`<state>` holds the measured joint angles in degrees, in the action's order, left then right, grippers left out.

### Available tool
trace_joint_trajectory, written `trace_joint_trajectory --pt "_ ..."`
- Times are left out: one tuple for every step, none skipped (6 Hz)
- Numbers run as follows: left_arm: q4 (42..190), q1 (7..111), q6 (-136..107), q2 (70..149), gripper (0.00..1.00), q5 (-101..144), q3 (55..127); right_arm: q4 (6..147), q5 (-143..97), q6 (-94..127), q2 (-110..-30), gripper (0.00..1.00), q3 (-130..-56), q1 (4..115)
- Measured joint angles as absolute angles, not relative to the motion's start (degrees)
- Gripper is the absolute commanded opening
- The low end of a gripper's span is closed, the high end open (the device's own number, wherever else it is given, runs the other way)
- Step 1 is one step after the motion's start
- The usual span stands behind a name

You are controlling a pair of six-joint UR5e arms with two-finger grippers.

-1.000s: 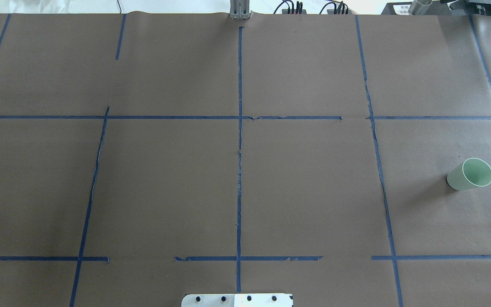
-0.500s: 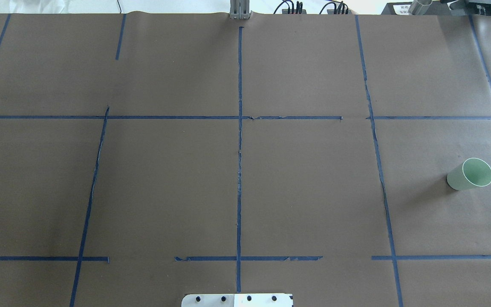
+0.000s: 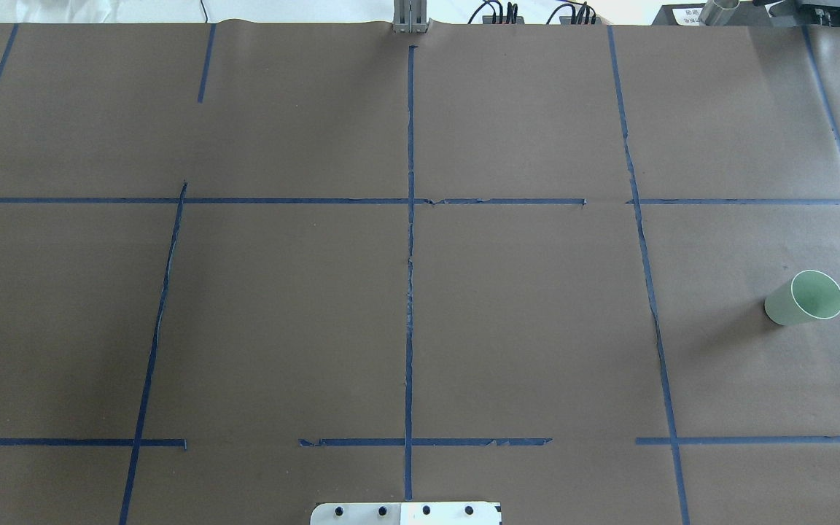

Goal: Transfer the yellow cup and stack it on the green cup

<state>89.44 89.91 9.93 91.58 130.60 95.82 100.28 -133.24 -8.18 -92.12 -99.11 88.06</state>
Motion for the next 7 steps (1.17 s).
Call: trace_joint_trajectory --pt "90.4 89.91 9.95 92.24 1.0 130.78 96.53 100.28 -133.22 -8.17 -92.11 1.0 -99.09 88.07" --pt "90.97 89.81 7.83 92.54 1.0 130.68 97.73 100.28 -133.2 -8.17 -92.11 1.0 -99.1 88.06" --pt "92.05 89.23 1.68 92.39 1.0 130.46 99.22 100.28 -133.23 -8.15 -92.13 1.0 -99.1 88.07" --pt "94.24 87.4 -7.07 91.38 1.0 128.38 101.49 100.28 -133.24 -8.11 -92.17 1.0 -99.1 88.07" --pt "96.6 82.82 -17.95 88.56 1.0 123.01 105.83 100.28 -133.27 -8.09 -92.19 1.0 -99.1 88.07" --pt "97.95 76.83 -29.16 84.94 1.0 116.81 111.05 100.28 -133.31 -8.09 -92.19 1.0 -99.11 88.07" --pt "98.56 71.67 -38.9 81.12 1.0 111.04 115.69 100.28 -133.32 -8.09 -92.23 1.0 -99.14 88.06"
